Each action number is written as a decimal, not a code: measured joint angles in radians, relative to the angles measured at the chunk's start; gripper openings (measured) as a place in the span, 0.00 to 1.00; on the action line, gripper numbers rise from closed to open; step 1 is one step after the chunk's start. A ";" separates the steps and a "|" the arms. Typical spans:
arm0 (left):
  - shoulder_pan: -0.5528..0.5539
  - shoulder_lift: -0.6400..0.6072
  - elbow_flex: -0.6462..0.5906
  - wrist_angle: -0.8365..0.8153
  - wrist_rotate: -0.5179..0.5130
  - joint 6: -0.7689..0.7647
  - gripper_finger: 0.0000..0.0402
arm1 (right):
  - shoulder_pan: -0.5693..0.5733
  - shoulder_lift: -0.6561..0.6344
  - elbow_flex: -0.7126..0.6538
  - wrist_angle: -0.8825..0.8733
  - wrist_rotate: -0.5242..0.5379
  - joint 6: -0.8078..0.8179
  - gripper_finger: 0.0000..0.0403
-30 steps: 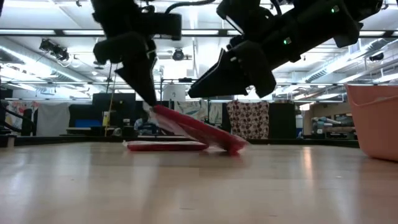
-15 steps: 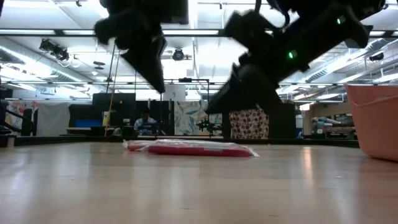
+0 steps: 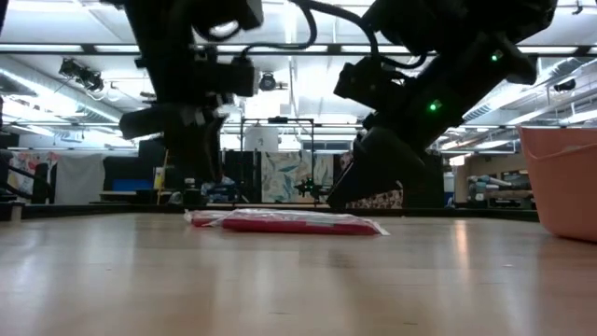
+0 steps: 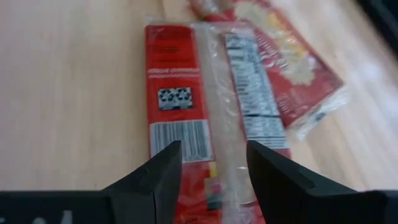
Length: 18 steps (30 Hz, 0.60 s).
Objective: Sort popcorn bags into baskets
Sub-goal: Put the red popcorn bag into the orange bin
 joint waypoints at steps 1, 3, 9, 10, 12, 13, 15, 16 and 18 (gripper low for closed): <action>0.026 -0.009 -0.026 0.037 0.043 0.017 0.30 | -0.005 0.000 0.000 -0.003 -0.016 0.005 0.46; 0.088 -0.027 -0.081 0.105 0.120 0.044 0.30 | -0.011 0.000 0.000 -0.008 -0.032 0.008 0.45; 0.259 -0.103 -0.187 0.212 0.213 0.058 0.29 | -0.009 0.000 0.000 0.023 -0.047 0.007 0.45; 0.280 -0.113 -0.194 0.228 0.231 0.061 0.29 | -0.010 0.000 0.000 0.028 -0.050 0.007 0.45; 0.315 -0.139 -0.203 0.254 0.260 0.068 0.31 | -0.012 0.000 0.000 0.036 -0.053 0.006 0.45; 0.333 -0.148 -0.204 0.266 0.269 0.068 0.32 | -0.014 0.000 0.000 0.037 -0.053 0.006 0.45; 0.371 -0.156 -0.212 0.299 0.297 0.071 0.36 | -0.017 0.000 0.000 0.039 -0.054 0.006 0.45; 0.396 -0.156 -0.215 0.299 0.322 0.077 0.38 | -0.018 0.000 0.000 0.039 -0.054 0.006 0.45; 0.448 -0.154 -0.215 0.312 0.390 0.090 0.44 | -0.018 0.000 0.000 0.043 -0.054 0.006 0.45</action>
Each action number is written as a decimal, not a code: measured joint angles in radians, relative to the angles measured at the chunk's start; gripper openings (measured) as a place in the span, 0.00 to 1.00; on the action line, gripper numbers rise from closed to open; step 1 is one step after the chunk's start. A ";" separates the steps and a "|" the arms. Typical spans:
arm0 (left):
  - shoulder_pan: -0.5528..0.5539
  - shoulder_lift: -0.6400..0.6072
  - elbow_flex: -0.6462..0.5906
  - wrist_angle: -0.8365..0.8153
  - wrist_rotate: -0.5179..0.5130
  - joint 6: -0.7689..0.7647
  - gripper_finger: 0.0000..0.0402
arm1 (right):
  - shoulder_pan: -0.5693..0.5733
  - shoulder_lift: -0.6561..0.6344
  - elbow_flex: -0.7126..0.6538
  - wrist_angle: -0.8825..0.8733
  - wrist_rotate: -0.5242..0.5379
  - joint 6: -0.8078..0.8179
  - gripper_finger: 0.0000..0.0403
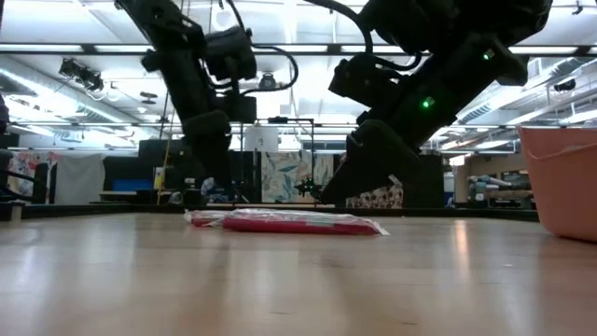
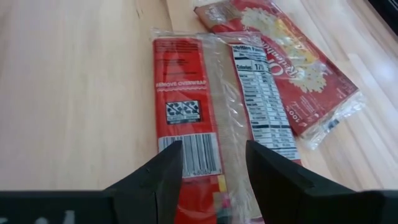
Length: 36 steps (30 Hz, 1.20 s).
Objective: Sort popcorn bags into baskets
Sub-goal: Put the red popcorn bag into the orange bin
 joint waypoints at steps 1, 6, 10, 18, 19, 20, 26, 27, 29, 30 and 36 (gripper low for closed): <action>0.028 0.004 0.001 0.006 0.030 0.005 0.47 | 0.000 0.000 0.000 0.005 -0.001 -0.001 0.45; 0.163 0.021 -0.016 0.018 0.218 0.029 0.59 | 0.005 0.000 0.000 0.016 -0.007 -0.009 0.44; 0.228 0.047 -0.073 0.064 0.274 0.036 0.61 | 0.005 0.000 0.000 0.026 -0.008 -0.025 0.44; 0.239 0.099 -0.128 0.136 0.392 -0.002 0.57 | 0.005 0.000 0.000 0.050 -0.008 -0.049 0.44; 0.234 0.100 -0.128 0.142 0.393 -0.005 0.55 | 0.005 0.000 0.000 0.052 -0.007 -0.051 0.44; 0.230 0.100 -0.129 0.146 0.393 -0.009 0.54 | 0.005 0.000 0.000 0.053 -0.007 -0.051 0.44; 0.198 0.103 -0.130 0.164 0.400 -0.037 0.37 | 0.005 0.000 -0.003 0.054 -0.013 -0.051 0.44; 0.191 0.103 -0.130 0.165 0.400 -0.040 0.33 | 0.005 0.000 -0.008 0.059 -0.010 -0.051 0.44; 0.176 0.103 -0.130 0.169 0.403 -0.056 0.25 | 0.005 0.000 -0.021 0.068 0.003 -0.052 0.44; 0.168 0.104 -0.131 0.171 0.413 -0.060 0.21 | 0.005 0.000 -0.026 0.067 0.011 -0.051 0.44; 0.122 0.086 -0.134 0.173 0.433 -0.058 0.02 | 0.001 0.000 -0.036 0.070 0.036 -0.052 0.44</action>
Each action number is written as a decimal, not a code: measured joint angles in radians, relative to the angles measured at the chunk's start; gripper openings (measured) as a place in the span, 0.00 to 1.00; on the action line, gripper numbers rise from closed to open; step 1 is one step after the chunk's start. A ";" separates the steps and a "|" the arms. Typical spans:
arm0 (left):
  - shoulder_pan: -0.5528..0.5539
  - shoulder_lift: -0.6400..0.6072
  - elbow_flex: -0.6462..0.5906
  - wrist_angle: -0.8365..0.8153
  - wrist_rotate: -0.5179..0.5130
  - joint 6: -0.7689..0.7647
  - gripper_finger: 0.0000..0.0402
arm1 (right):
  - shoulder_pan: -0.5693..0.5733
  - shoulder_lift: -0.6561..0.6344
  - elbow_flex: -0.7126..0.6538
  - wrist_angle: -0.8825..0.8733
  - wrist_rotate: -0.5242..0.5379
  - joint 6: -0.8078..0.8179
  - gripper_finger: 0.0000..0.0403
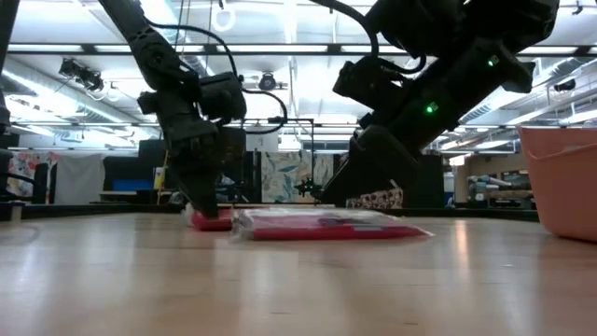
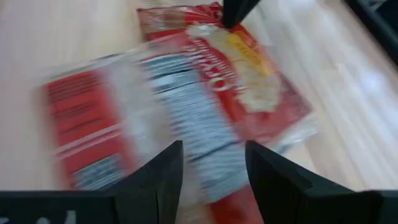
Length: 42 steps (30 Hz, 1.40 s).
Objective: Sort popcorn bags into baskets
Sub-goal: Put the red popcorn bag into the orange bin
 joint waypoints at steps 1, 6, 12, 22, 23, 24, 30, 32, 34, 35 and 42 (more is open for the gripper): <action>-0.007 -0.010 -0.001 -0.004 -0.011 0.000 0.02 | 0.003 0.000 0.000 0.005 0.017 -0.005 0.44; -0.057 -0.087 0.001 -0.026 -0.081 0.008 0.01 | 0.025 0.000 0.000 0.048 0.070 -0.017 0.44; -0.134 -0.167 0.001 -0.057 -0.173 0.051 0.01 | 0.034 -0.007 0.003 0.212 -0.003 -0.090 0.44; -0.288 -0.212 0.007 -0.062 -0.396 0.180 0.00 | -0.028 -0.034 0.176 -0.050 -0.041 -0.142 0.47; -0.306 -0.212 0.014 -0.075 -0.423 0.181 0.00 | -0.038 -0.037 0.199 -0.096 -0.045 -0.133 0.47; -0.323 -0.212 0.022 -0.077 -0.449 0.185 0.00 | -0.050 -0.037 0.226 -0.139 -0.064 -0.115 0.48; -0.428 -0.212 0.090 -0.122 -0.629 0.205 0.00 | -0.141 -0.036 0.321 -0.350 -0.183 -0.020 0.48; -0.459 -0.212 0.113 -0.140 -0.668 0.211 0.01 | -0.156 -0.037 0.334 -0.376 -0.199 -0.018 0.48; -0.485 -0.211 0.131 -0.150 -0.707 0.211 0.01 | -0.158 -0.039 0.342 -0.383 -0.208 -0.034 0.48; -0.497 -0.210 0.138 -0.152 -0.726 0.212 0.01 | -0.158 -0.040 0.345 -0.381 -0.210 -0.041 0.48; -0.569 -0.210 0.163 -0.153 -0.885 0.223 0.01 | -0.157 -0.042 0.347 -0.408 -0.368 -0.046 0.46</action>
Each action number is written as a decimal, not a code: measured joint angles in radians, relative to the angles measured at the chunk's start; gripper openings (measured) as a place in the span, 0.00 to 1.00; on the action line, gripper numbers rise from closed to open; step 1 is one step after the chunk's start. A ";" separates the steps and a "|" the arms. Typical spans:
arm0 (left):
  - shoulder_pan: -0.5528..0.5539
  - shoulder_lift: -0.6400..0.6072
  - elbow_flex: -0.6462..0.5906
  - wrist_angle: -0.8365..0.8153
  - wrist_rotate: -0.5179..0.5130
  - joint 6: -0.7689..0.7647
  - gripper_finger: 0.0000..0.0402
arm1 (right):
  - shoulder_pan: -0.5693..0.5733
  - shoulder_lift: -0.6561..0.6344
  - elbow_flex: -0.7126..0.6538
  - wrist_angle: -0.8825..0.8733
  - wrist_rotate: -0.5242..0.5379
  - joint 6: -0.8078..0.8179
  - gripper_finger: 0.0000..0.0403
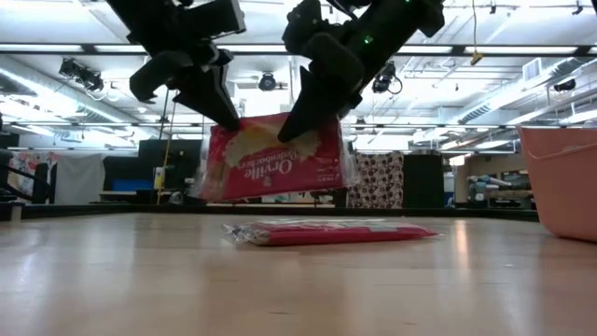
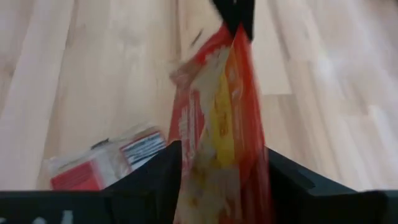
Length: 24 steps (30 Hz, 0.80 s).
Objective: Sort popcorn bags into baskets
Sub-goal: Put the red popcorn bag into the orange bin
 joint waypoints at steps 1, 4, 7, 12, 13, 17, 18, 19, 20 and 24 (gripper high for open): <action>-0.006 0.000 0.000 -0.002 -0.015 0.000 0.01 | 0.000 0.000 0.000 -0.009 -0.009 0.007 0.45; -0.019 0.000 0.000 0.000 -0.029 -0.009 0.01 | 0.002 0.000 0.000 -0.029 -0.017 0.014 0.39; -0.030 0.000 0.000 0.003 -0.030 -0.014 0.01 | 0.004 0.000 0.000 -0.047 -0.017 0.014 0.31; -0.039 0.000 0.000 0.018 -0.020 -0.095 0.05 | 0.005 0.000 0.000 -0.073 -0.023 0.016 0.13; -0.039 -0.001 0.000 0.019 -0.010 -0.113 0.08 | 0.005 0.000 0.000 -0.080 -0.026 0.021 0.10; -0.038 -0.002 0.000 0.018 -0.002 -0.151 0.26 | 0.008 -0.005 -0.001 -0.123 -0.059 0.050 0.06; -0.038 -0.002 0.000 0.018 -0.002 -0.153 0.31 | 0.011 -0.009 -0.001 -0.140 -0.059 0.062 0.06; -0.039 -0.002 0.000 0.017 -0.001 -0.159 0.36 | 0.015 -0.021 -0.001 -0.161 -0.057 0.071 0.06; -0.039 -0.002 0.000 0.017 0.000 -0.170 0.41 | 0.019 -0.032 0.003 -0.196 -0.055 0.081 0.06; -0.039 -0.002 0.000 0.016 0.011 -0.202 0.53 | 0.048 -0.087 0.055 -0.327 -0.024 0.142 0.08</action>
